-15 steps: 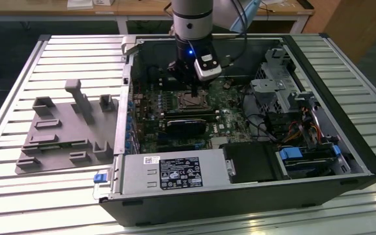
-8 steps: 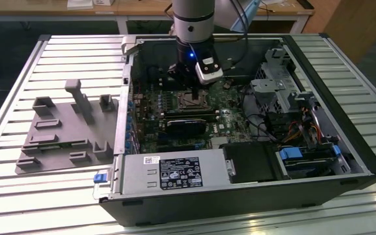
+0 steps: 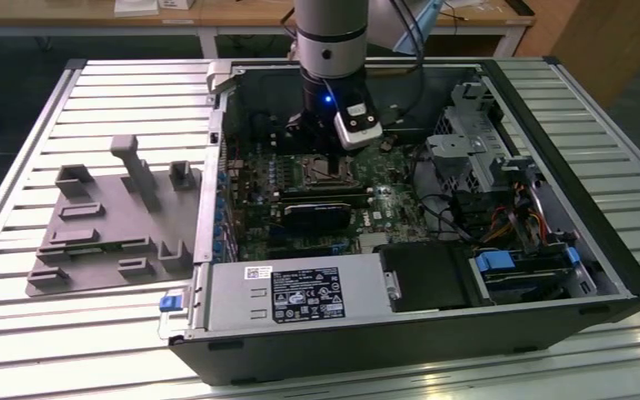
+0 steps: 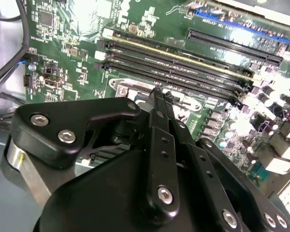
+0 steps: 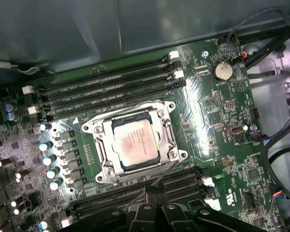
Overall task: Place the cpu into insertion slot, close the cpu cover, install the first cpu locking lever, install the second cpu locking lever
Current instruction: 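Install the second cpu locking lever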
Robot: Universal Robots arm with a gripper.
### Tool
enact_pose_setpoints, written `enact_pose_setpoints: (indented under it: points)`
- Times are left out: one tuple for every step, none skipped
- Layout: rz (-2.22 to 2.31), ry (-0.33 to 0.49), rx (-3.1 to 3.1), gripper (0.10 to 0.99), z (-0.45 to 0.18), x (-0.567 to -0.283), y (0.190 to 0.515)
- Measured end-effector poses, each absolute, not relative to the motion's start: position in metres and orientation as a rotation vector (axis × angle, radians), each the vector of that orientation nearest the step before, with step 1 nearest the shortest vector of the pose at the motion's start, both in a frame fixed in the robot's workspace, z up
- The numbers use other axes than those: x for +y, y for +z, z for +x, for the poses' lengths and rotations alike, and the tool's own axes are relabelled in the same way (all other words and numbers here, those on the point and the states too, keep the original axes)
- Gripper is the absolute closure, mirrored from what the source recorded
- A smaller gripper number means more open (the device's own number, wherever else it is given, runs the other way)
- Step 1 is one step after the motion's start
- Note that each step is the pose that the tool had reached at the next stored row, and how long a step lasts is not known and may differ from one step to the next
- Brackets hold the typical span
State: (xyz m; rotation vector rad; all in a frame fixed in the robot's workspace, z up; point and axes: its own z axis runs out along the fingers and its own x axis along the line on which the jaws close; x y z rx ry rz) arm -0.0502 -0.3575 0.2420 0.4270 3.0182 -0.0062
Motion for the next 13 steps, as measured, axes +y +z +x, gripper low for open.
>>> enact_pose_setpoints:
  points:
    - [0.425, -0.006, 3.018, 0.98, -0.0504, -0.3583, 0.2418]
    - [0.421, -0.006, 3.019, 0.98, -0.0508, -0.3591, 0.2415]
    - [0.416, -0.006, 3.02, 0.98, -0.0515, -0.3598, 0.241]
    - [0.409, -0.005, 3.021, 0.98, -0.0523, -0.3606, 0.2405]
    - [0.402, -0.004, 3.022, 0.98, -0.0531, -0.3613, 0.24]
    - [0.394, -0.001, 3.023, 0.98, -0.0539, -0.3617, 0.2393]
    - [0.387, 0.002, 3.024, 0.98, -0.0546, -0.3621, 0.2387]
    - [0.379, 0.005, 3.025, 0.98, -0.0554, -0.3624, 0.238]
    - [0.372, 0.009, 3.026, 0.98, -0.0561, -0.3629, 0.2373]
    - [0.366, 0.013, 3.027, 0.98, -0.0569, -0.3635, 0.2366]
    - [0.361, 0.018, 3.028, 0.98, -0.0579, -0.3642, 0.2358]
    - [0.357, 0.023, 3.029, 0.98, -0.059, -0.3649, 0.2352]
    - [0.354, 0.03, 3.03, 0.98, -0.0601, -0.3654, 0.2344]
